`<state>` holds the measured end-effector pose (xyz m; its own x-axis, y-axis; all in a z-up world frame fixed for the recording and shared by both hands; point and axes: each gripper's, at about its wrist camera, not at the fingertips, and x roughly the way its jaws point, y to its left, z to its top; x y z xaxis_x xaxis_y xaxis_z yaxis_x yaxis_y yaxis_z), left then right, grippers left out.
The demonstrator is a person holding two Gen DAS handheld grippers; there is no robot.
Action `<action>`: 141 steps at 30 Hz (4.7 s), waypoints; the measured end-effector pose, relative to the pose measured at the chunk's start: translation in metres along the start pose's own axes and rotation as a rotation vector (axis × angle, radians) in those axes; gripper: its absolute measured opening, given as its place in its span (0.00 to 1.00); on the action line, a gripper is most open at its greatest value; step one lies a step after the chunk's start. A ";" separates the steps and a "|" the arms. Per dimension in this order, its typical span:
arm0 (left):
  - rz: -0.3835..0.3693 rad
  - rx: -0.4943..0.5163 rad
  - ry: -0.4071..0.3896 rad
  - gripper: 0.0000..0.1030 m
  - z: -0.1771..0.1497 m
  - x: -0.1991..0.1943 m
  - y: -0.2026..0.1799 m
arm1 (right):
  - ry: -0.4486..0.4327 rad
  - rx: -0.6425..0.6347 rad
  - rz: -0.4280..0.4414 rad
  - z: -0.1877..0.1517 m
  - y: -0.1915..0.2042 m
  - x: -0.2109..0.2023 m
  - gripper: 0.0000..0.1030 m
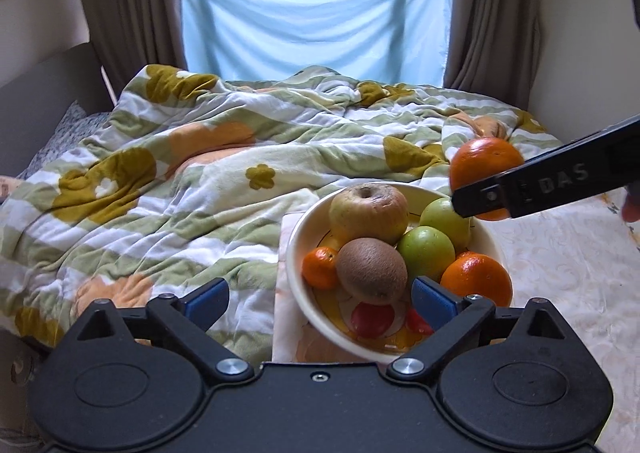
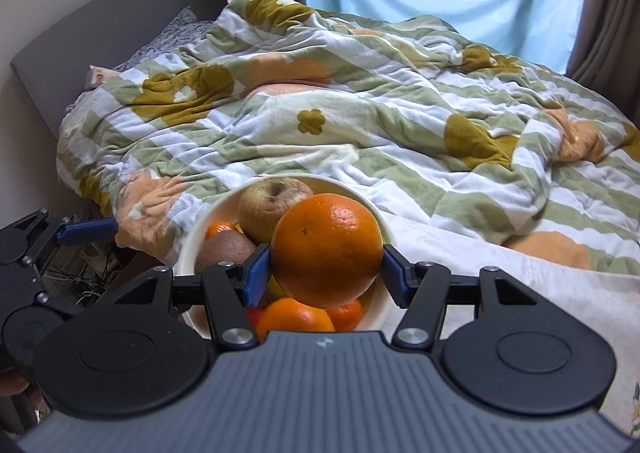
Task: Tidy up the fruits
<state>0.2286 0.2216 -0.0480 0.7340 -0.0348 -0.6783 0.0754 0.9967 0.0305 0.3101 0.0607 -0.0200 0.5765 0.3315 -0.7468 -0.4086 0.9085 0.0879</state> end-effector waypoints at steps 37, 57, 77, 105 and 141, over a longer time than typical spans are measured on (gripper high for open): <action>-0.016 -0.040 0.005 0.98 -0.016 -0.030 0.021 | -0.070 -0.032 -0.006 0.002 0.039 0.015 0.80; 0.046 -0.043 -0.097 0.99 -0.017 -0.164 -0.071 | -0.142 0.114 -0.114 -0.085 -0.031 -0.190 0.91; 0.004 0.010 -0.089 1.00 -0.045 -0.196 -0.152 | -0.101 0.253 -0.344 -0.200 -0.081 -0.271 1.00; 0.013 0.027 -0.096 1.00 -0.048 -0.196 -0.156 | -0.110 0.271 -0.353 -0.204 -0.087 -0.278 1.00; 0.023 0.019 -0.113 1.00 -0.045 -0.191 -0.156 | -0.102 0.282 -0.354 -0.204 -0.082 -0.270 1.00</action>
<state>0.0461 0.0763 0.0433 0.8072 -0.0213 -0.5899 0.0697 0.9958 0.0594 0.0442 -0.1555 0.0402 0.7185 -0.0014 -0.6956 0.0264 0.9993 0.0252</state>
